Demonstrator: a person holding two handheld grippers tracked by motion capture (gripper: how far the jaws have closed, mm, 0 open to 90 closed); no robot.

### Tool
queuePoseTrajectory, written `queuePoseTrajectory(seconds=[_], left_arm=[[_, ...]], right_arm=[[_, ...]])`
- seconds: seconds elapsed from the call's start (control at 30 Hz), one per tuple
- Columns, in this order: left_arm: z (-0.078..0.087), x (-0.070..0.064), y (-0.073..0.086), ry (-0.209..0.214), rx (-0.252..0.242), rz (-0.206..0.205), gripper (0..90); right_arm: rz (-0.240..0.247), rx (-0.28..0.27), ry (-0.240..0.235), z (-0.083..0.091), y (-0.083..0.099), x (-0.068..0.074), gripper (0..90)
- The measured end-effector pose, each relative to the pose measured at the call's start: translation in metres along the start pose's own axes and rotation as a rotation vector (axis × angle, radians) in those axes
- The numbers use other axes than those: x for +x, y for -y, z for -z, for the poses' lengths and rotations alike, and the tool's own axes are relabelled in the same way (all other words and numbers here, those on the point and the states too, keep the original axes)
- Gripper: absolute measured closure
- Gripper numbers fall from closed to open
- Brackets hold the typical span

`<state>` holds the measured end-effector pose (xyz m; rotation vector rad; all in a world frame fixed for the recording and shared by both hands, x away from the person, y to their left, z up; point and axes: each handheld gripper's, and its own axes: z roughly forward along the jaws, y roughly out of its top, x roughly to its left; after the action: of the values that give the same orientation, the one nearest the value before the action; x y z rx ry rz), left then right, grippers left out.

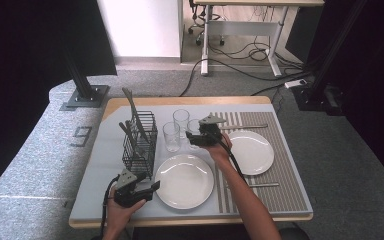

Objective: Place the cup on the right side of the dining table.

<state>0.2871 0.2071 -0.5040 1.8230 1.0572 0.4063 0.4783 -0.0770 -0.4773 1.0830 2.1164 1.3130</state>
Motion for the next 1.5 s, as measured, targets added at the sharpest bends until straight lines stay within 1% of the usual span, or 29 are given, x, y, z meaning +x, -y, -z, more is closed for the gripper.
queuePoseTrajectory(seconds=[0.63,1.0,1.5], left_arm=[[-0.002,-0.002,0.000,0.005,0.004,-0.003,31.8],[-0.002,-0.002,0.000,0.004,0.003,-0.003,31.7],[-0.002,-0.002,0.000,0.004,0.005,-0.001,31.7]], right_arm=[[-0.004,-0.007,0.022,0.017,-0.006,-0.013,29.1],[-0.004,-0.003,0.025,0.019,-0.006,-0.017,29.1],[-0.027,0.006,0.063,0.020,-0.003,-0.029,29.1]])
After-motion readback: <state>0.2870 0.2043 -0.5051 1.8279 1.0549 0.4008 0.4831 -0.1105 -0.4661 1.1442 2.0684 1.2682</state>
